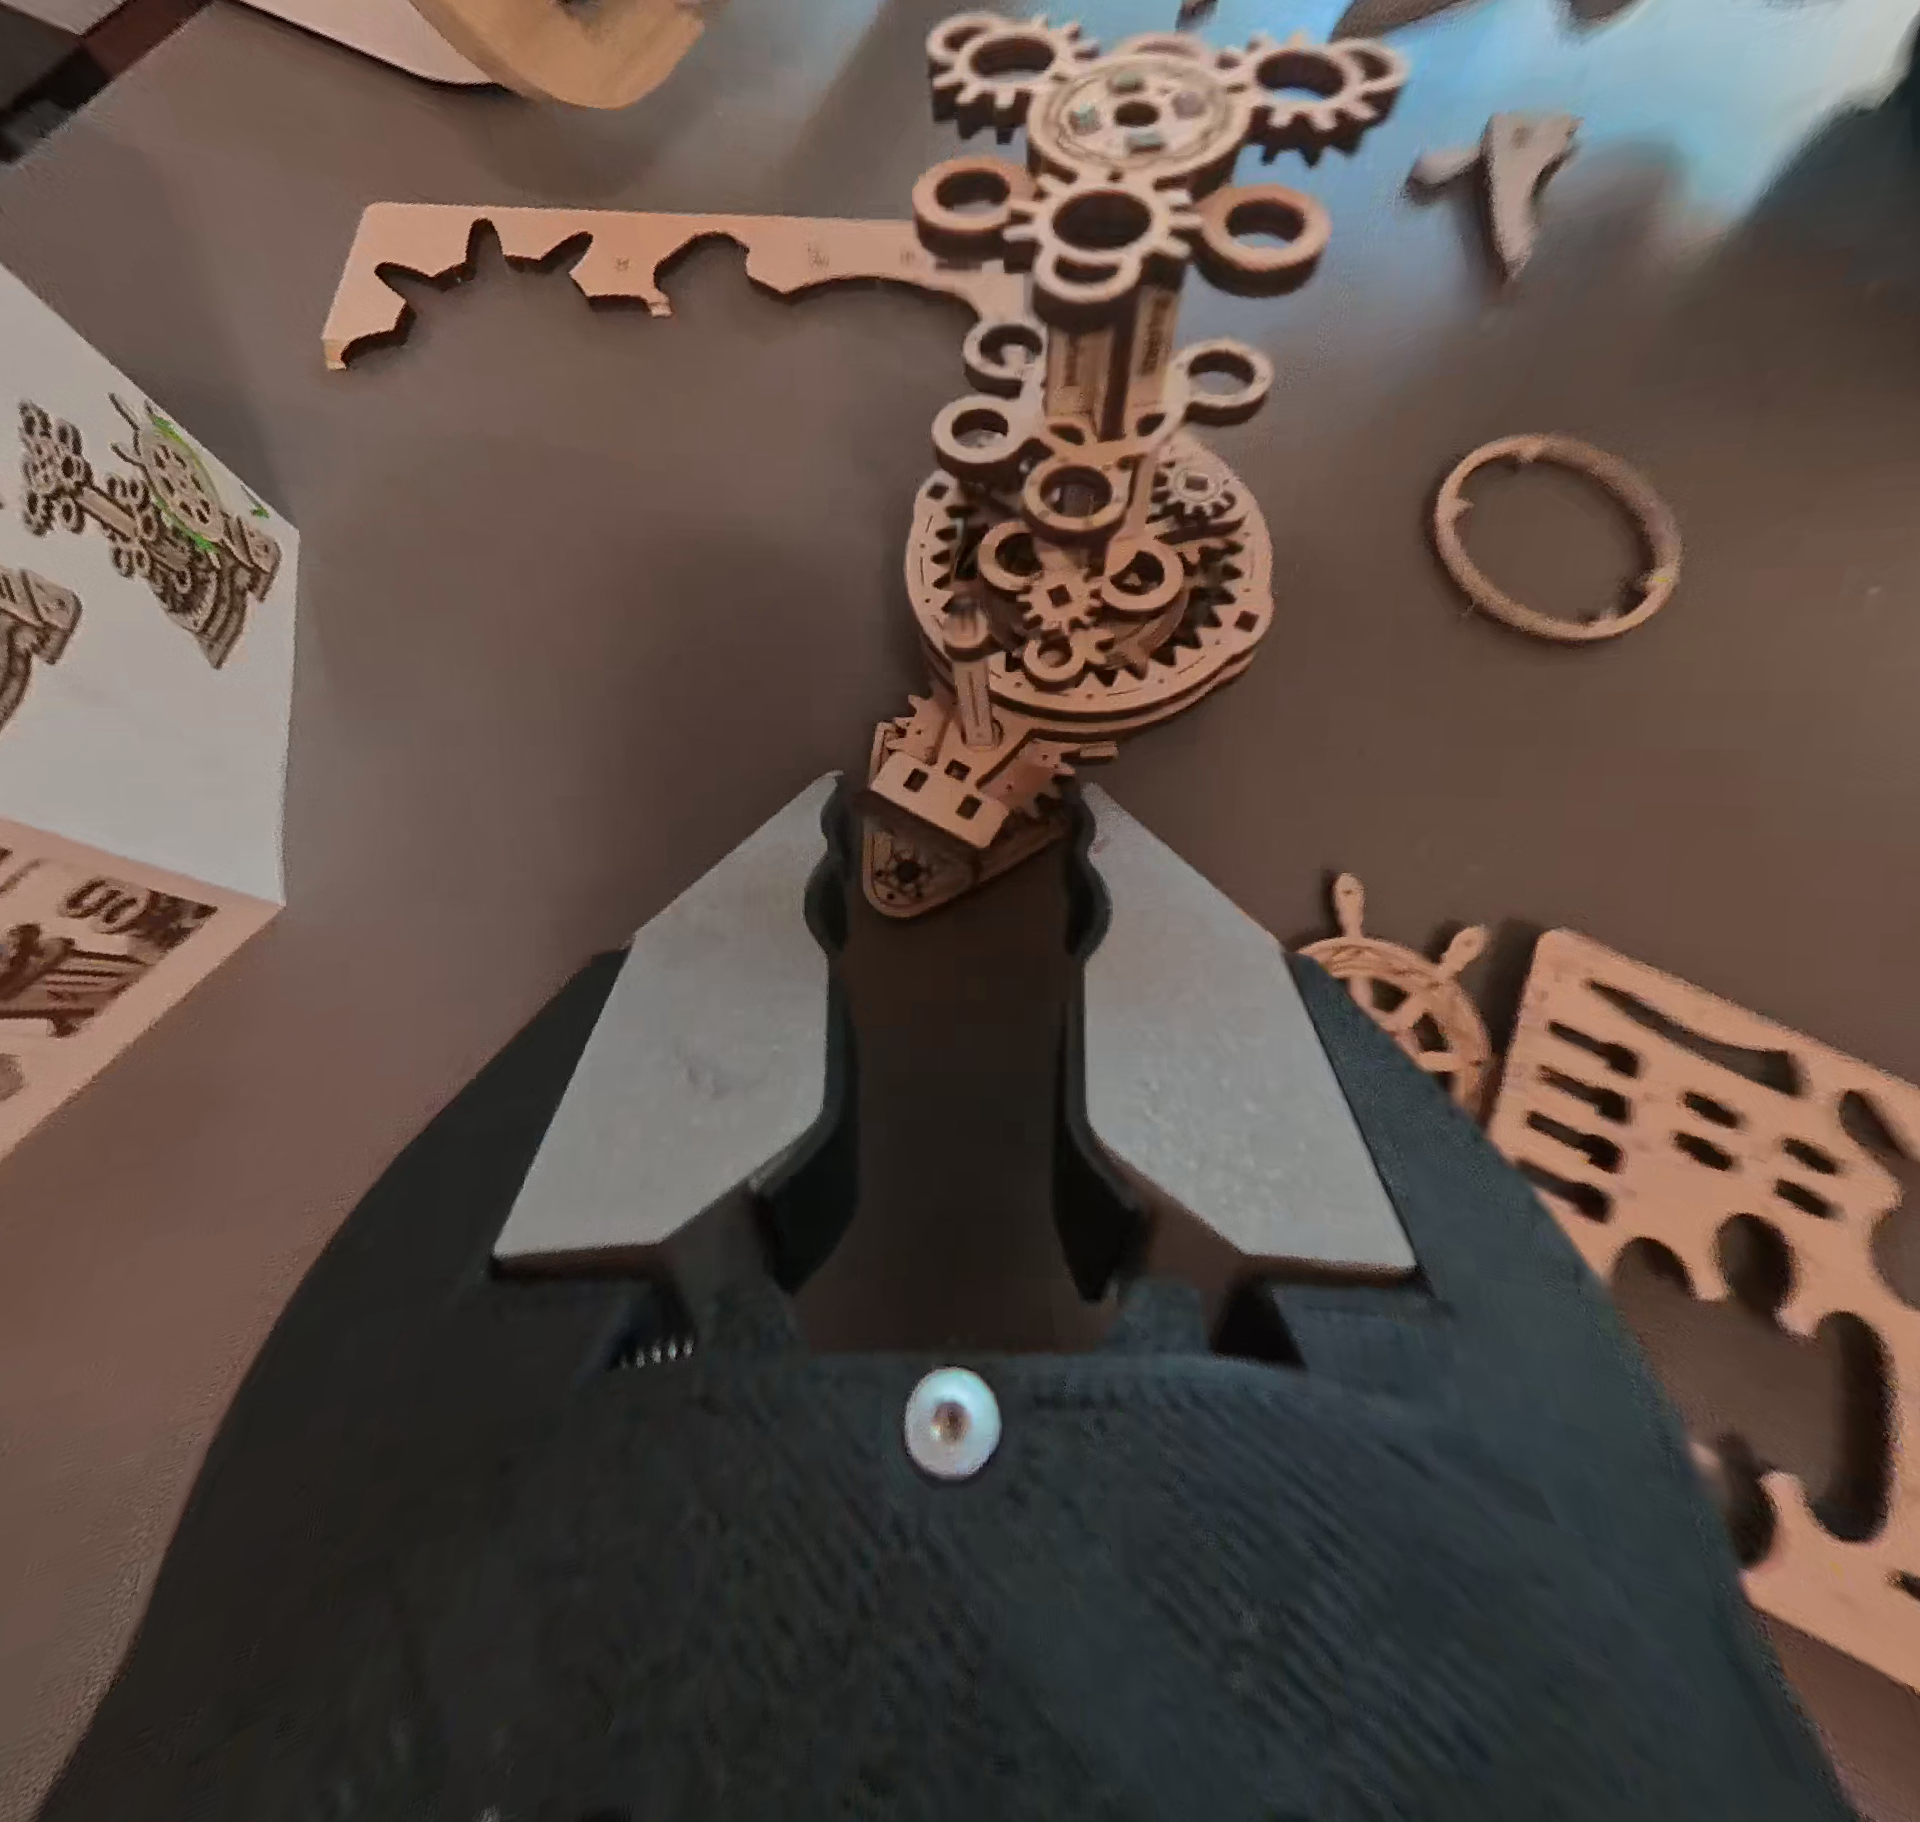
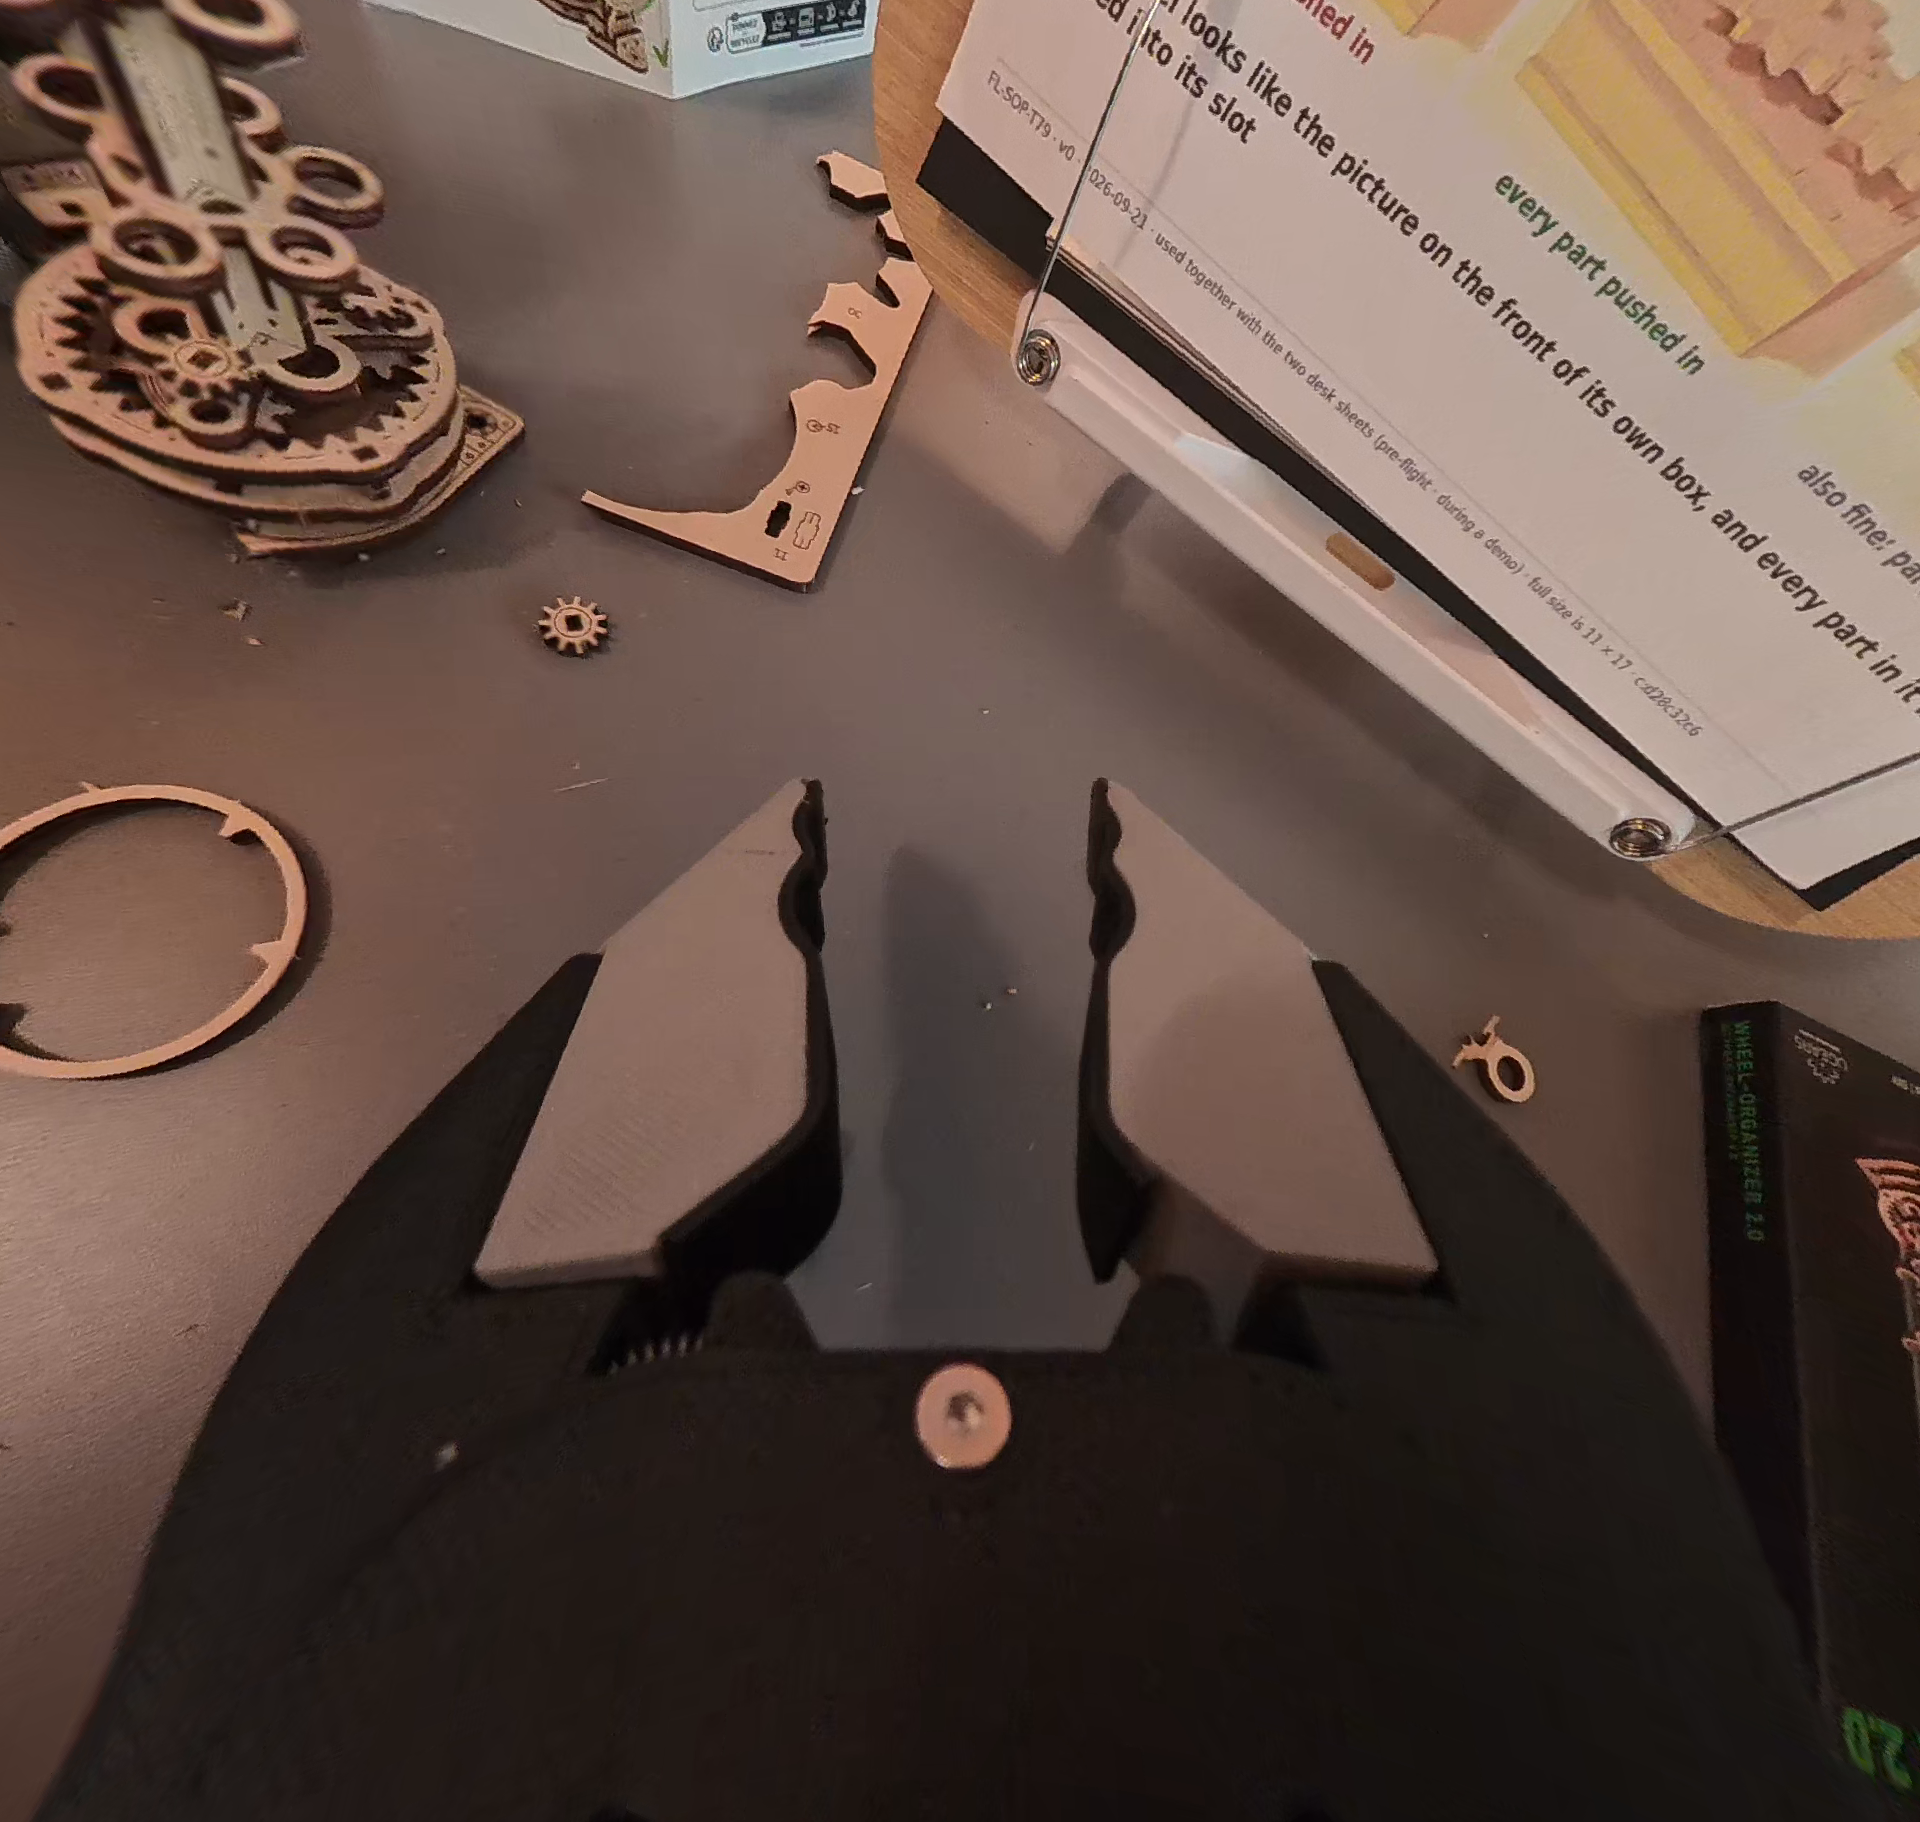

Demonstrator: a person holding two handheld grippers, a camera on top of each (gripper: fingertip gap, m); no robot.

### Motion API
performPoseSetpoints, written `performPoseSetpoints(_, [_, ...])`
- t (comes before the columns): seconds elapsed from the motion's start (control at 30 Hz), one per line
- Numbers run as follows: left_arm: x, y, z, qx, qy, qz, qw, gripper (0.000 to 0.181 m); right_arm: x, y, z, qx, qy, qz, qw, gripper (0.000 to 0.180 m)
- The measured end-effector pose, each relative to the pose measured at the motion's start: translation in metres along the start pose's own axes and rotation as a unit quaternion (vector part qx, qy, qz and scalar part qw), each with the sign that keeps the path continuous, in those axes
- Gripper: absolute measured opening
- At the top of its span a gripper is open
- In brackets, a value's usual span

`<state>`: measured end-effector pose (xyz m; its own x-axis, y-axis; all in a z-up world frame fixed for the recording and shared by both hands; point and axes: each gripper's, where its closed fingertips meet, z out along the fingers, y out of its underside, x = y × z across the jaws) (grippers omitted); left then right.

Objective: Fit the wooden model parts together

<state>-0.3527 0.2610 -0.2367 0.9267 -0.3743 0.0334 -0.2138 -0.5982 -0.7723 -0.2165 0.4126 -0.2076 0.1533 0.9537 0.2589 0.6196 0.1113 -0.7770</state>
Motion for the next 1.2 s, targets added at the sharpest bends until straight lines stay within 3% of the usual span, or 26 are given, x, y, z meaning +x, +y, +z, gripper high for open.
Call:
performPoseSetpoints(0.03, [0.004, -0.006, -0.003, 0.022, 0.025, -0.032, 0.999, 0.037, 0.0, -0.001, -0.001, 0.001, 0.0, -0.001, 1.0, 0.047])
performPoseSetpoints(0.17, [0.012, -0.026, -0.02, 0.11, 0.125, -0.17, 0.971, 0.034, -0.001, -0.004, -0.003, 0.007, 0.0, -0.003, 1.0, 0.047])
performPoseSetpoints(0.4, [-0.001, -0.026, -0.024, 0.136, 0.129, -0.254, 0.949, 0.034, -0.005, -0.002, -0.001, 0.001, -0.005, -0.013, 1.0, 0.047])
performPoseSetpoints(0.7, [-0.009, -0.029, -0.028, 0.163, 0.138, -0.302, 0.929, 0.034, -0.008, -0.001, 0.001, -0.002, -0.007, -0.013, 1.0, 0.047])
performPoseSetpoints(1.2, [-0.013, -0.029, -0.029, 0.173, 0.123, -0.305, 0.928, 0.033, -0.008, -0.001, 0.002, -0.003, -0.007, -0.013, 1.0, 0.047])
